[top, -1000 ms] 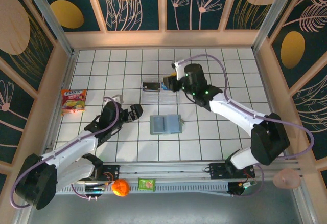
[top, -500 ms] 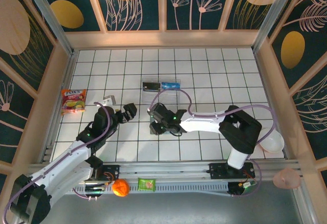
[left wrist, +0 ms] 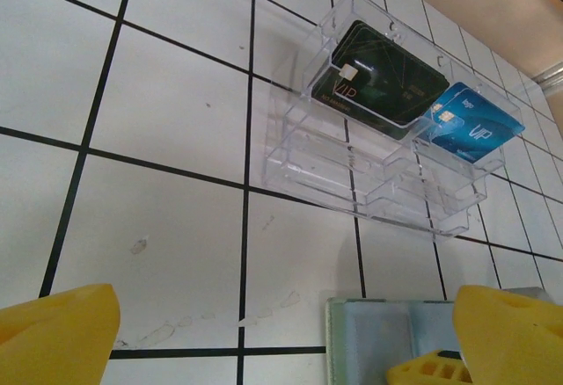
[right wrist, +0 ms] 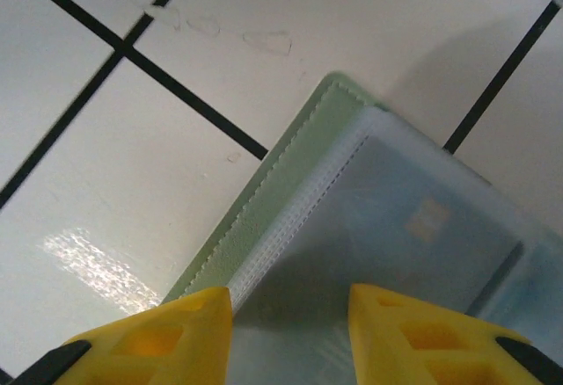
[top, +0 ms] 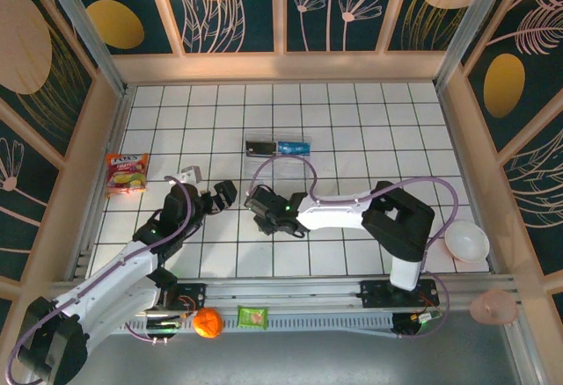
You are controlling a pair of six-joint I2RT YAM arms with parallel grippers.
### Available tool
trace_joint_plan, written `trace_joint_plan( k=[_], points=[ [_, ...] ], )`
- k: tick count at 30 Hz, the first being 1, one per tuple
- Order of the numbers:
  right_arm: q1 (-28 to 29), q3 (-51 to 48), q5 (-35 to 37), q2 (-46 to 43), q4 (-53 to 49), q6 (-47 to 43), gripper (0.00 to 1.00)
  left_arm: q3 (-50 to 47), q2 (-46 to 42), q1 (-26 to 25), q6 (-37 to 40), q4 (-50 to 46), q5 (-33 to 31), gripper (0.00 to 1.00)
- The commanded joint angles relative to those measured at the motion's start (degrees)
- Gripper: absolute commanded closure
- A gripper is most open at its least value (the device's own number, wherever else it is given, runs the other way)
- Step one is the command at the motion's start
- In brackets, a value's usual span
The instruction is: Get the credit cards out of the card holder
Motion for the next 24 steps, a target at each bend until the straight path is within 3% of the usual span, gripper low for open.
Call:
trace_joint_plan(
  k=[1,12,17,20,24],
  points=[
    [0.29,0.59,1.49,1.46,-2.49,0.24,0.65,-0.72,0.04,0.47,0.88,-0.46,0.73,0.04],
    [-0.26,-2.84,-0.52,-0.58,2.09,0.99,1.00,-0.52,3.23,0.47,2.40,3.01,7.15,0.13],
    [-1.45,-5.64,-5.63,-3.97,8.93,0.03,1.00,-1.07,6.80,0.38,2.10,6.73,11.66,0.25],
    [-1.48,-4.17,-4.71,-4.49,7.47,-0.35,1.00,-1.12,6.87,0.42,1.78,7.00,11.87,0.23],
    [-1.41,-3.25,-2.97,-6.93,4.55,0.42,0.80,-1.20,4.90,0.38,1.45,6.51,10.75,0.15]
  ],
)
